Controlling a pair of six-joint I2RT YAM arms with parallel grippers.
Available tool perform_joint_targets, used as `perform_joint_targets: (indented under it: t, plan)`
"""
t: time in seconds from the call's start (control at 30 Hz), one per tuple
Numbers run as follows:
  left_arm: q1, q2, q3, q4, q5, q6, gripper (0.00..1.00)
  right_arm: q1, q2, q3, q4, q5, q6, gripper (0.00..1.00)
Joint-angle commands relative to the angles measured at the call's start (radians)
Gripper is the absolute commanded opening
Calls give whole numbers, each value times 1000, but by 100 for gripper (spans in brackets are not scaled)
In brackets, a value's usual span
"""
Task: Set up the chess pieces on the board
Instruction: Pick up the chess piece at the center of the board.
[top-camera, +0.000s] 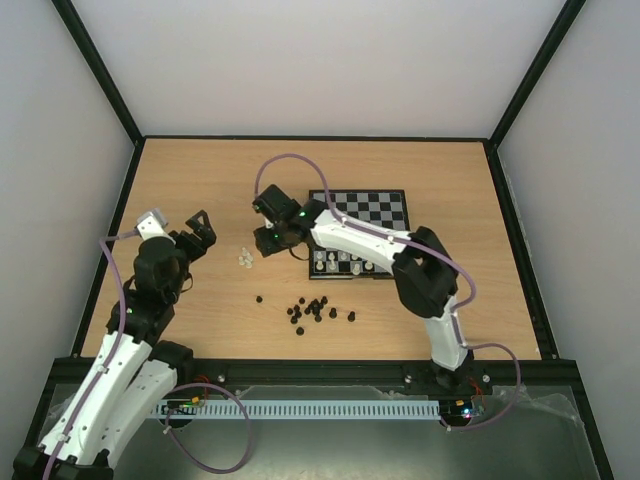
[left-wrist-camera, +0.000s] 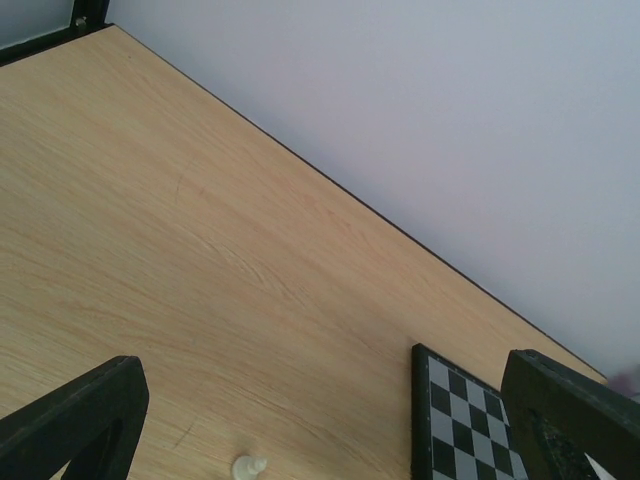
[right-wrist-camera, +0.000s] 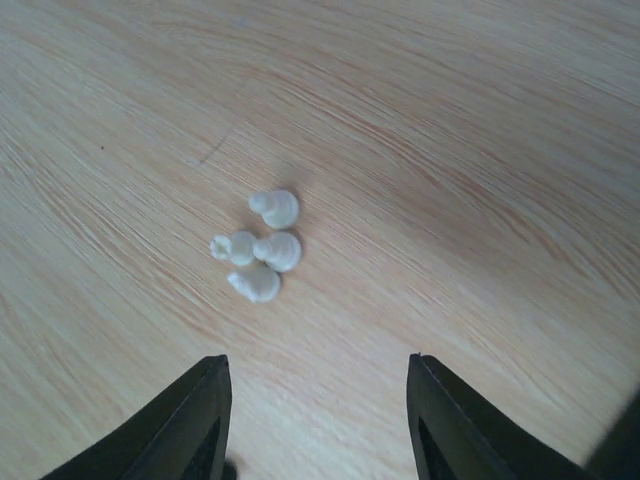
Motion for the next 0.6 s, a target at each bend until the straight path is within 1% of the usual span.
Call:
perform_joint_targets:
  t: [0.0, 0.1, 0.2, 0.4, 0.57]
  plan:
    - [8, -5, 10, -12, -28, -7, 99, 33, 102, 118, -38, 3, -28, 46]
    - [8, -17, 10, -16, -31, -8, 99, 52, 151, 151, -47, 6, -35, 38]
    - [7, -41, 10, -22, -36, -10, 99, 73, 183, 173, -62, 22, -47, 34]
    - [8, -103, 5, -26, -39, -13, 100, 91, 218, 189, -64, 53, -49, 31]
    - [8, -105, 7, -28, -32, -11, 100, 104, 265, 250, -90, 69, -53, 27]
